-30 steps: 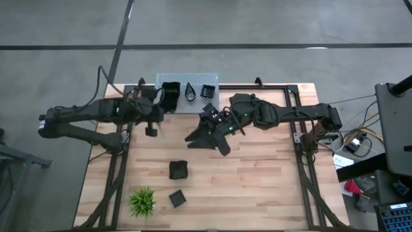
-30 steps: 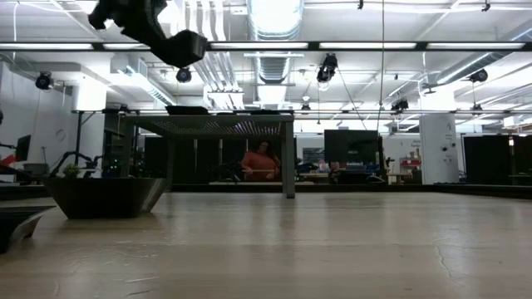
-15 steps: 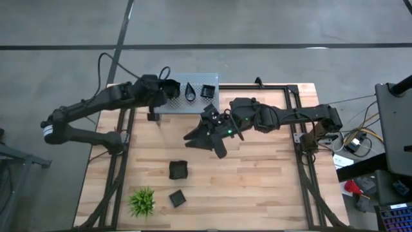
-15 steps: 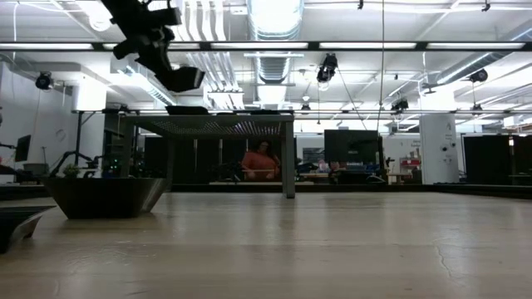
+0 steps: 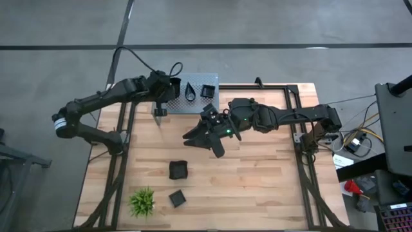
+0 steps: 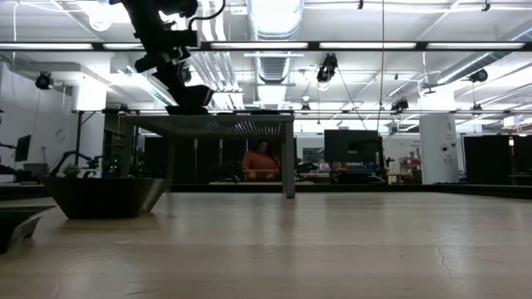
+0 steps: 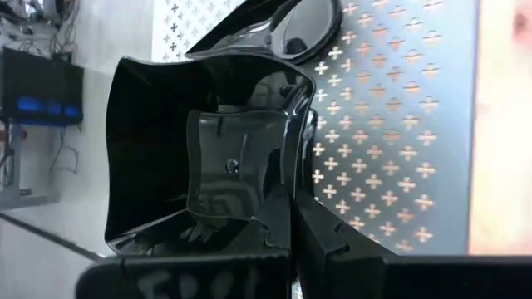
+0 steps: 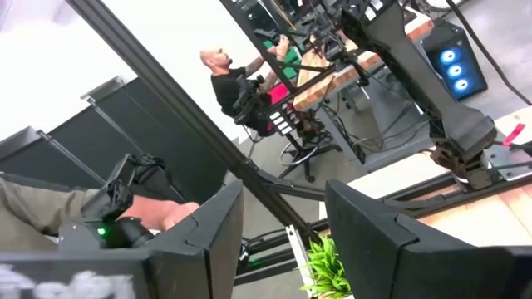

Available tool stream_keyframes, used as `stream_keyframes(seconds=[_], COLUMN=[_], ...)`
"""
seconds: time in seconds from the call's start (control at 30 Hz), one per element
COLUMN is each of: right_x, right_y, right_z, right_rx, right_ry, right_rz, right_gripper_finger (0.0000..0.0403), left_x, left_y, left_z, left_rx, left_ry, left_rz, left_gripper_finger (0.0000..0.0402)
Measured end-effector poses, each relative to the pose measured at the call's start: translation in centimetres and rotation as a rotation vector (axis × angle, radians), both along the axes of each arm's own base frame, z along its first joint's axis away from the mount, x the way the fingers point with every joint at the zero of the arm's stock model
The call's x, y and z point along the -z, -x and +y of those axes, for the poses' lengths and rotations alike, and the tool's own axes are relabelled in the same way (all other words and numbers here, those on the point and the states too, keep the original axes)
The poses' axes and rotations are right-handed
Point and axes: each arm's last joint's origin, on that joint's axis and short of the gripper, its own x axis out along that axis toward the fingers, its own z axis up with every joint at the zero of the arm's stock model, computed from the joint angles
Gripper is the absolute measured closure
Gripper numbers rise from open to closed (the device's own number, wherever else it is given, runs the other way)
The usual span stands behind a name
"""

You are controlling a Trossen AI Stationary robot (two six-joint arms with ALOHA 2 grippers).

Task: Pick & Place Mini shaped plates
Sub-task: Stack the rightmost distorted square plate on top of the other square plates on the shelf

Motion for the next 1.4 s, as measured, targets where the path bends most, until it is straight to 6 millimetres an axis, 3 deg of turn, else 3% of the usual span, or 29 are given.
stream_keyframes(seconds=[0.3,1.1,1.4], right_x=[0.01,0.09,0.11], right_y=[-0.01,-0.05,-0.07], right_z=[-0.01,0.03,0.02], right_rx=[0.0,0.021,0.044], right_ry=[0.003,0.01,0.015], right_rz=[-0.001,0.0,-0.001], right_gripper_finger=[0.0241,0.0249,0.0256], left_x=[-0.3,0.4,0.34], left_y=[0.09,-0.26,-0.07], left_z=[0.24,-0.01,-0.09], left_rx=[-0.033,-0.002,-0.01], left_ry=[-0.093,-0.032,-0.026], left_rz=[0.038,0.049,0.05], left_gripper_finger=[0.0401,0.0401,0.0339])
